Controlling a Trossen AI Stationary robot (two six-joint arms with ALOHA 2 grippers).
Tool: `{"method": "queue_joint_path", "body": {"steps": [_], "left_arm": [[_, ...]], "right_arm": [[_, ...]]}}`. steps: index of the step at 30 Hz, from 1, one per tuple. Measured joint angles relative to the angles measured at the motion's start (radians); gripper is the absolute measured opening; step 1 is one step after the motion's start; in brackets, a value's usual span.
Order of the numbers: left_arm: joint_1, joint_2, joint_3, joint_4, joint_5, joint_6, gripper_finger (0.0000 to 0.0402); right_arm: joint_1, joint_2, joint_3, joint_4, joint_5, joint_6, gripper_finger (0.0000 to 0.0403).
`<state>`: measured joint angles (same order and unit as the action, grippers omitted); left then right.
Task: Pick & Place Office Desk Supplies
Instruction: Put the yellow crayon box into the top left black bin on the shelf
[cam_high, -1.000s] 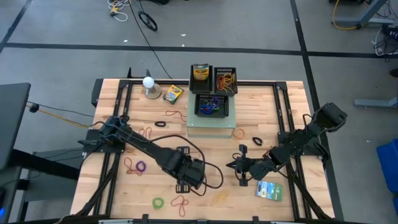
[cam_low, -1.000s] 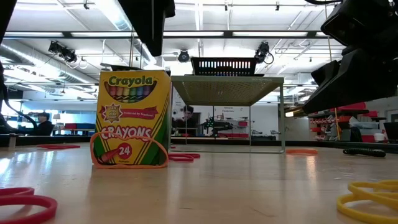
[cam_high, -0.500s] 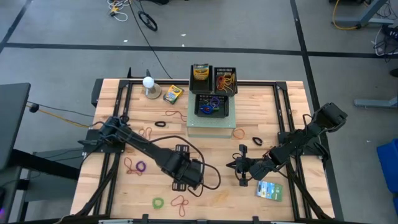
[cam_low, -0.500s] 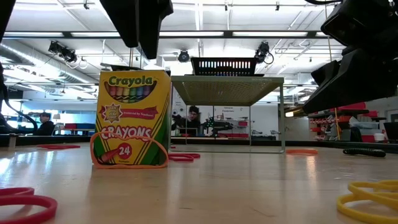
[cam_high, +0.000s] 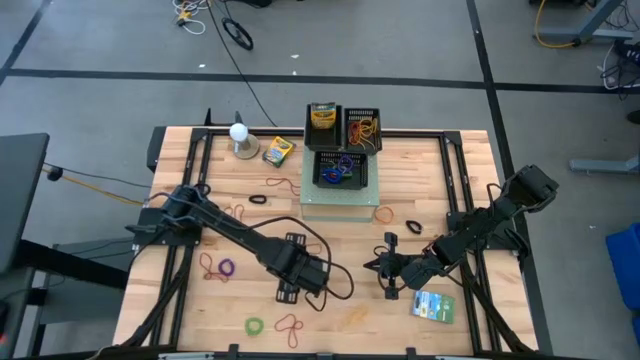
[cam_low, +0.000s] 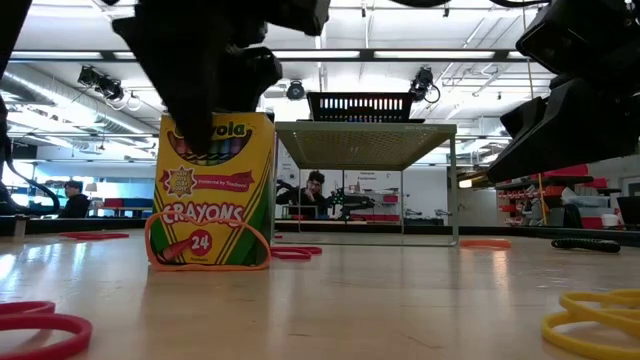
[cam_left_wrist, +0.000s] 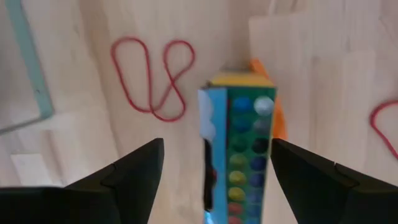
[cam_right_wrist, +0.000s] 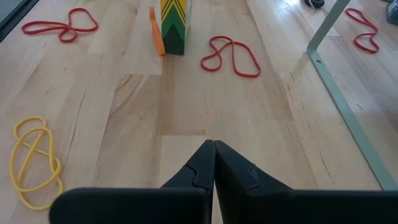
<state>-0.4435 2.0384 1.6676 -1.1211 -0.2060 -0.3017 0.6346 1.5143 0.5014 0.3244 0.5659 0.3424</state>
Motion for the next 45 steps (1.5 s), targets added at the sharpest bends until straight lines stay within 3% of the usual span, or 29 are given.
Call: {"method": "queue_joint_path", "body": {"steps": [13,23,38,45], "left_arm": [[-0.001,0.000,-0.002,0.007,0.027,0.003,0.0208],[0.000,-0.023,-0.002,-0.033,0.058,0.029,0.0100],[0.021,-0.345,-0.001,-0.063,-0.037,-0.036,0.0094],[0.100,-0.471,0.000,-0.074,-0.081,-0.019,0.0094]], "right_arm": [[0.000,0.000,0.000,0.000,0.000,-0.006,0.0013],[0.000,0.000,0.000,0.000,0.000,-0.007,0.0013],[-0.005,0.000,0.000,0.003,0.000,-0.010,0.0013],[-0.039,0.000,0.000,0.003,-0.023,-0.026,0.0013]]}}
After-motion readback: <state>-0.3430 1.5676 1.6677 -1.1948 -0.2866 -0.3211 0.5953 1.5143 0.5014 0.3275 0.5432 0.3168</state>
